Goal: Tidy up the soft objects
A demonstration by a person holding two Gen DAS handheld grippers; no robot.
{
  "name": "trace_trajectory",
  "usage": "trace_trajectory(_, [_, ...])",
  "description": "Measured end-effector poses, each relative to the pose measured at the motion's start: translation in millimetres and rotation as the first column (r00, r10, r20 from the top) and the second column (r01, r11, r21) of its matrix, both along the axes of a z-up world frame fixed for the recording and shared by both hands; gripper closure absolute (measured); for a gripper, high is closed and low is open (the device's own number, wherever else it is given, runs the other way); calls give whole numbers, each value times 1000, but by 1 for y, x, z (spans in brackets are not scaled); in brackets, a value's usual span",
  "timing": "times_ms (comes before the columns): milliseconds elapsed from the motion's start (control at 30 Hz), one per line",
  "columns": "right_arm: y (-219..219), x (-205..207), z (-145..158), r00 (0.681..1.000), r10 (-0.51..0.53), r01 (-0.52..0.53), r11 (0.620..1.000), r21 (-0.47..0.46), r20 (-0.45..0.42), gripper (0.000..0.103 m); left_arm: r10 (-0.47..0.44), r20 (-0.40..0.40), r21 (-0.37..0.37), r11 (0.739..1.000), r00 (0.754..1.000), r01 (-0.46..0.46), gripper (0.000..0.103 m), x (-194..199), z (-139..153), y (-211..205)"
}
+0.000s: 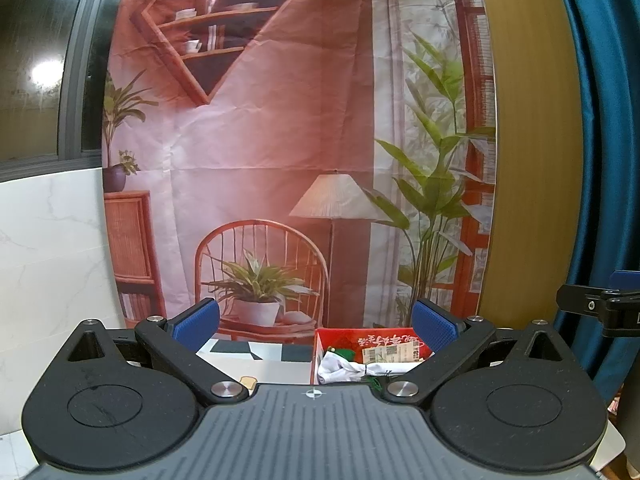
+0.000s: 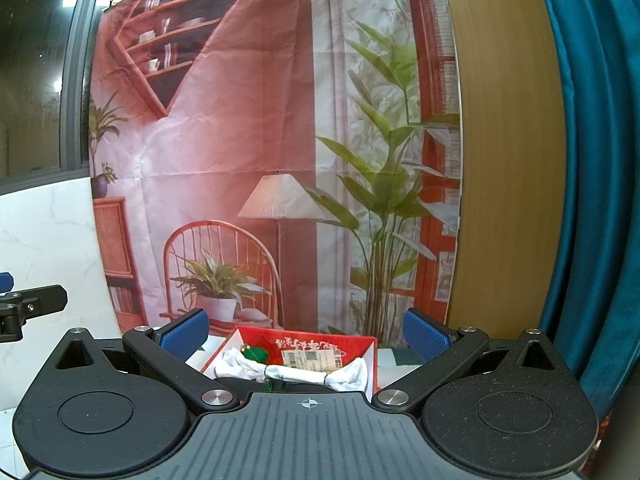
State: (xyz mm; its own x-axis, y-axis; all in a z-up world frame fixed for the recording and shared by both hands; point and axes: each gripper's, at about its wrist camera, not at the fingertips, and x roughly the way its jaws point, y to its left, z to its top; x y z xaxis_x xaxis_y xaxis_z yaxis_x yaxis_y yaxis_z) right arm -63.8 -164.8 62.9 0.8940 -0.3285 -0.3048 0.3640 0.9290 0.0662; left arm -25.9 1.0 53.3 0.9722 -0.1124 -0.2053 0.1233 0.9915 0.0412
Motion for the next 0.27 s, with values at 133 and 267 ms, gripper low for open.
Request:
trace_trajectory(133, [0, 0, 1, 1000, 1, -1, 1000, 0, -1, 0, 1, 0, -5, 1000, 1000, -1, 0, 0, 0, 2])
trace_trajectory(267, [0, 0, 0, 1000, 0, 0, 1000, 0, -2, 0, 3, 4, -2, 1000, 1000, -3, 0, 0, 0, 0])
